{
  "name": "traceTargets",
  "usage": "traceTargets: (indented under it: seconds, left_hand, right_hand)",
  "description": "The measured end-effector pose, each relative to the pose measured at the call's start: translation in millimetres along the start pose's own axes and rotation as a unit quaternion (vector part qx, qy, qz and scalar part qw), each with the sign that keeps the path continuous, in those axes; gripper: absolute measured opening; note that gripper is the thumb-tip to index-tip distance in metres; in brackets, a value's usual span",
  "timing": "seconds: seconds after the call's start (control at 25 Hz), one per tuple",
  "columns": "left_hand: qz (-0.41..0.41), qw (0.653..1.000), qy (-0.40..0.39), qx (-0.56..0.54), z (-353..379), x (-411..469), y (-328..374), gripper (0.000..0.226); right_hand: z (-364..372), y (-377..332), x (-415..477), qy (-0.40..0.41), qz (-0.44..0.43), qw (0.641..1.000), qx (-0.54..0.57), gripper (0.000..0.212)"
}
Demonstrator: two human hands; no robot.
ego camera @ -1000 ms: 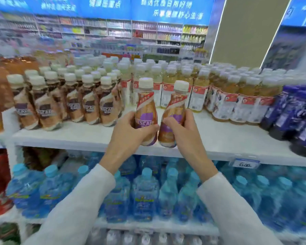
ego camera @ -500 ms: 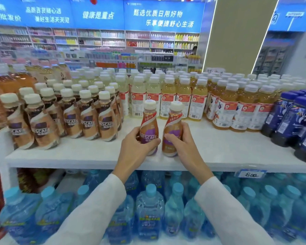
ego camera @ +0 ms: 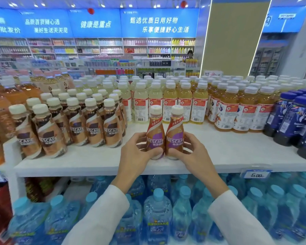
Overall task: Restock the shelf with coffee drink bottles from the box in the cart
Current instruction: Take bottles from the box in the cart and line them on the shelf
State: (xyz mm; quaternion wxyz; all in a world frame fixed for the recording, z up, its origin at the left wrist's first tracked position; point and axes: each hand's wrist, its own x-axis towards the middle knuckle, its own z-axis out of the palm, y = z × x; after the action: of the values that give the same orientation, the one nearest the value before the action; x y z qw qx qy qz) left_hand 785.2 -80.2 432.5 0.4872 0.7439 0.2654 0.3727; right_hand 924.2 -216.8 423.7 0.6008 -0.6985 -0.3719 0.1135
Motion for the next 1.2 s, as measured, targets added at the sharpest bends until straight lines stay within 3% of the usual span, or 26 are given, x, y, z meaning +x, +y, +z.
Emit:
traceTargets:
  seconds: [0.12,0.28,0.48,0.68,0.92,1.2]
  left_hand:
    - [0.0,1.0,0.015,0.006,6,-8,0,0.065]
    - [-0.014,0.998,0.058,0.031,14,-5,-3,0.061]
    - [-0.015,0.998,0.048,0.039,17,53,-3,0.049]
    - [-0.031,0.997,0.073,0.023,31,112,-17,0.055]
    - [-0.034,0.994,0.096,-0.03,39,131,-35,0.06]
    - [-0.035,0.994,0.102,-0.01,44,139,-42,0.062]
  right_hand:
    - [6,-1,-11,0.026,-0.001,0.999,-0.019,0.085]
    - [17,-4,-9,0.092,-0.007,0.996,-0.007,0.051]
    - [29,-2,57,0.054,0.008,0.999,-0.005,0.054]
    - [41,9,116,0.054,0.024,0.998,0.007,0.06]
    - [50,22,140,0.071,0.008,0.997,-0.008,0.063]
    - [52,26,144,0.07,0.005,0.997,-0.002,0.062]
